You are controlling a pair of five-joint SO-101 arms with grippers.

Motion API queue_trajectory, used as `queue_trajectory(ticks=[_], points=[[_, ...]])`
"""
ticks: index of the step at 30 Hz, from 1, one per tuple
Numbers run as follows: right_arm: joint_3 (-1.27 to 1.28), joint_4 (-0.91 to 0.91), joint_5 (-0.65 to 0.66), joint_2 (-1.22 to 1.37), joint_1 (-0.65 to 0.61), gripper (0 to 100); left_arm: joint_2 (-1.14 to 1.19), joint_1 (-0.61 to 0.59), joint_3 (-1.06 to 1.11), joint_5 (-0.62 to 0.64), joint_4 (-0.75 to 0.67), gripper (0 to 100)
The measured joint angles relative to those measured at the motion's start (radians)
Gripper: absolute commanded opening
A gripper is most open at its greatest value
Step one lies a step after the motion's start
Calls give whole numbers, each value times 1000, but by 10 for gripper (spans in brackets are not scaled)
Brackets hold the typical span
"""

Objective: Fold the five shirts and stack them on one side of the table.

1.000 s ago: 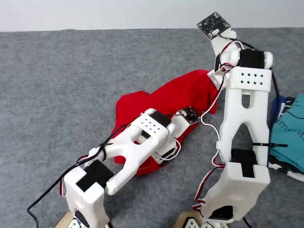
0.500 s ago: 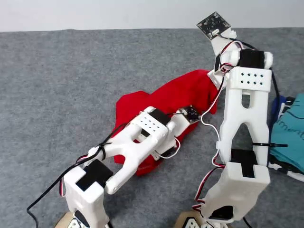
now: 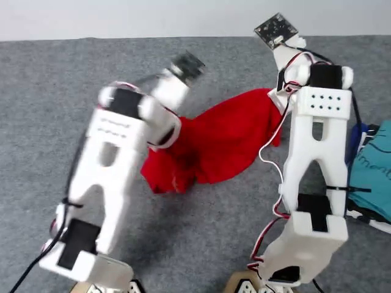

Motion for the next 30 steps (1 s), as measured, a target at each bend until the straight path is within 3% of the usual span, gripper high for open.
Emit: queue_trajectory(ticks=[5,12,19,26,30], points=[[0,0,0,-109,0,9,-74,-117,-123,-9,11,6],[-2,0,0,-296,0,9,-163,-187,-189,-11,12,6],[-2,2,0,-442,0,9,-261,-193,-184,-163,107,11],[38,2,0,-397,-55,9,-269,-229,143,-304,109,11],[112,2,0,-316,-120,9,-269,-229,440,-338,15,11]])
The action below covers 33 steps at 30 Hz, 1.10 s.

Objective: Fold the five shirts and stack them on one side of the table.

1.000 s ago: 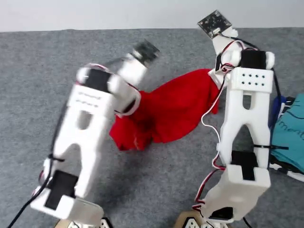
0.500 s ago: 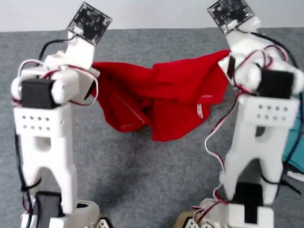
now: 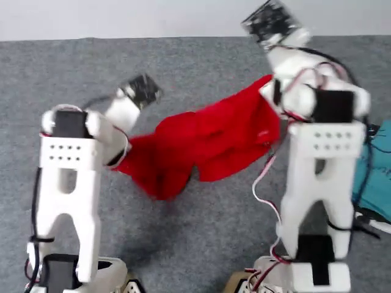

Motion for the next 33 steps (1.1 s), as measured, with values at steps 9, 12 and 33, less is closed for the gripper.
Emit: queue_trajectory(ticks=[9,12,33], points=[[28,-2,-2,189,-66,9,0,17,430,-11,-282,46],[28,-2,-25,201,-64,9,0,15,439,-8,-287,105],[28,-2,-66,206,-66,9,0,114,373,141,-290,119]])
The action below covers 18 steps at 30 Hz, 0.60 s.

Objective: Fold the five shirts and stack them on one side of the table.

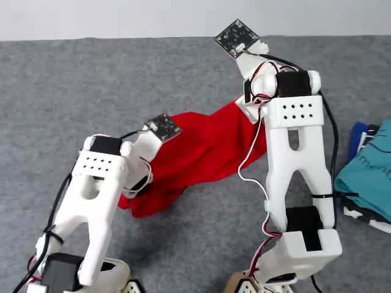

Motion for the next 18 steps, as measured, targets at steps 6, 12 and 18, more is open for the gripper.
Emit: queue_trajectory(ticks=[6,12,18], points=[[0,0,-3,0,0,9,0,-20,114,0,-86,113],[0,0,-3,0,0,9,0,-112,132,3,-103,23],[0,0,-3,0,0,9,0,-143,28,-17,-11,12]])
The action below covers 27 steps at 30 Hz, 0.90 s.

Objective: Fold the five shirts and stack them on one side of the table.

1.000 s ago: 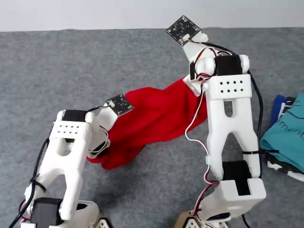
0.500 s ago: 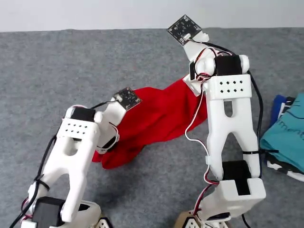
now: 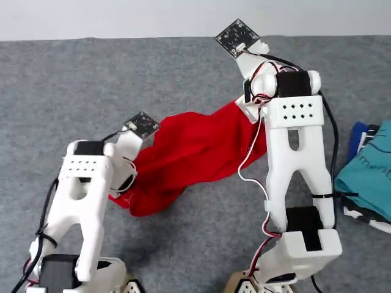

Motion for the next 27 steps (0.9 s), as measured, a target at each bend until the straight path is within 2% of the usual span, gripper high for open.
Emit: queue_trajectory(ticks=[11,17,22,27], points=[[-2,0,0,-80,29,9,0,-2,-301,-6,149,6],[-94,-6,-2,-245,87,9,0,-2,-692,41,279,6],[-163,-38,-3,-377,152,9,0,-2,-1054,51,299,6],[-169,-106,-5,-520,207,9,-3,-2,-1316,51,299,6]])
